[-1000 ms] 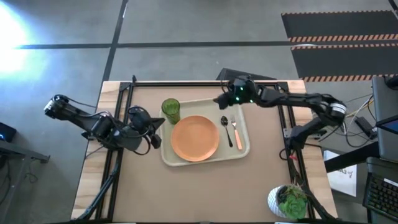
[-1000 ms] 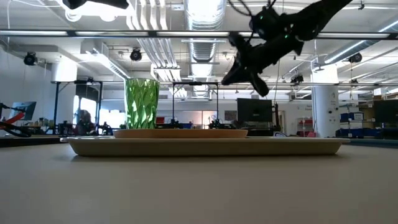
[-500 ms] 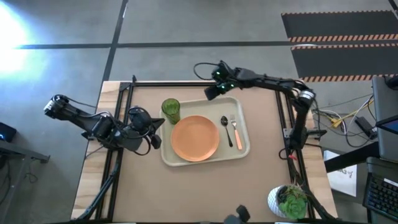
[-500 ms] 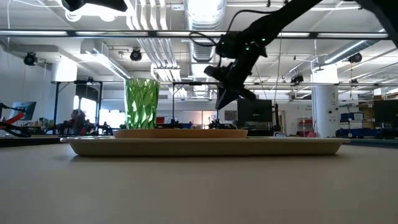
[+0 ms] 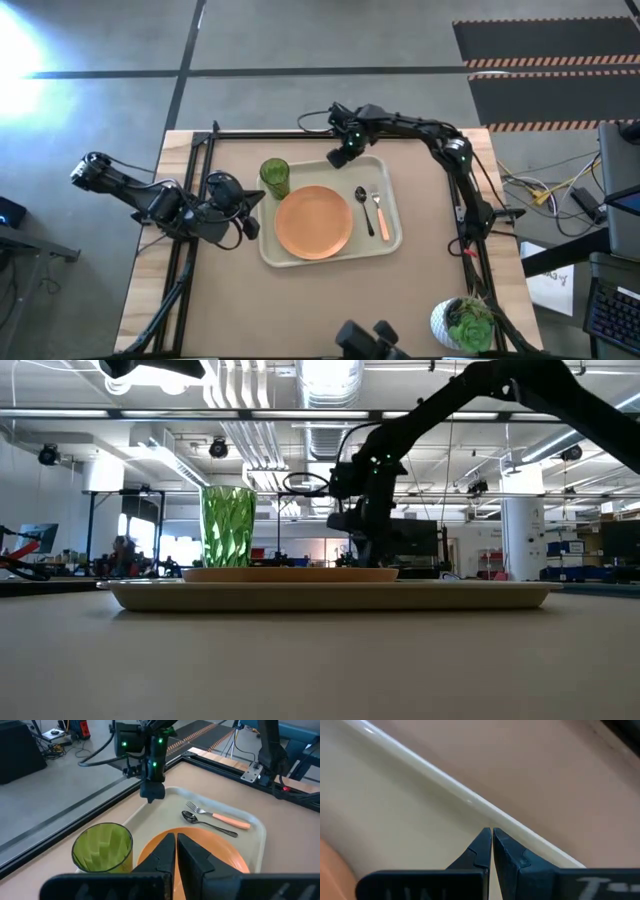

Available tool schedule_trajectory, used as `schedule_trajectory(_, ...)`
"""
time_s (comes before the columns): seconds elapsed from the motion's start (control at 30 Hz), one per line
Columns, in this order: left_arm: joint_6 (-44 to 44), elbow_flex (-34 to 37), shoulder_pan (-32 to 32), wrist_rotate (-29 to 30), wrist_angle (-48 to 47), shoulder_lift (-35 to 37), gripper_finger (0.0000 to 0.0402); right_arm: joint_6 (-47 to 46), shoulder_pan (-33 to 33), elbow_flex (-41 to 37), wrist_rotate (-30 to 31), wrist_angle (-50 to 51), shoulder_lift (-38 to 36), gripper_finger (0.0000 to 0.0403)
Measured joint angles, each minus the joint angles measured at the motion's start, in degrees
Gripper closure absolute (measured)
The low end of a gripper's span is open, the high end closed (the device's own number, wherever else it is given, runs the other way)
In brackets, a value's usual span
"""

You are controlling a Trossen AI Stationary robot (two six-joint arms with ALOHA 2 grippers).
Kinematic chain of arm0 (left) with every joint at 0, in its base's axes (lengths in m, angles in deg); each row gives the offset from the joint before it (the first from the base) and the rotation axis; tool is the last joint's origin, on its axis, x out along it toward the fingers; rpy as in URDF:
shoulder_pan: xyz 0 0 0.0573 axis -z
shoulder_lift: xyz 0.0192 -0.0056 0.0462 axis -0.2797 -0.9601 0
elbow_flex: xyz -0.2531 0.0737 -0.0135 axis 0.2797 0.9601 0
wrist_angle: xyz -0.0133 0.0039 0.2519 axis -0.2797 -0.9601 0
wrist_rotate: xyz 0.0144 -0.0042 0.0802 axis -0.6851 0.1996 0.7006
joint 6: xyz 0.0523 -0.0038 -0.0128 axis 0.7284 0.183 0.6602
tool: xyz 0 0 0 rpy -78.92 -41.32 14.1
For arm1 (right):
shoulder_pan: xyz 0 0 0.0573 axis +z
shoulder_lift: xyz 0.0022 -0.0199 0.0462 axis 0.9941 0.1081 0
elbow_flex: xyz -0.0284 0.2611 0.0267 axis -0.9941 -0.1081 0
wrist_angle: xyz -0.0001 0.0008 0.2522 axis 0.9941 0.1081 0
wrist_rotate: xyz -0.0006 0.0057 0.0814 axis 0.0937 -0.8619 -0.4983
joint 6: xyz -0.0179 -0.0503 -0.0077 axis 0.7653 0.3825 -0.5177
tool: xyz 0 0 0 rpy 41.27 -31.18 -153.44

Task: Pick and place plate/cup/fork/spoon on tray
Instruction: Move the light brown serving tray to the middle of the table

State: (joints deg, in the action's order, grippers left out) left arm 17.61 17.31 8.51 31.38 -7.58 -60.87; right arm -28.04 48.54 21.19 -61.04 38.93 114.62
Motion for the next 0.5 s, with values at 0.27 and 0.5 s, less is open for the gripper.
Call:
schedule_trajectory(0.27, -0.04, 0.0, 0.0, 0.01, 0.0, 0.0, 0.0402, 0.89, -2.1, -0.52, 0.2, -1.38, -0.25, 0.0394)
schedule_trajectory(0.5, -0.13, 0.0, 0.0, 0.01, 0.23, 0.0, 0.0402, 0.71, -3.83, -0.56, 0.14, -2.46, -0.69, 0.0394)
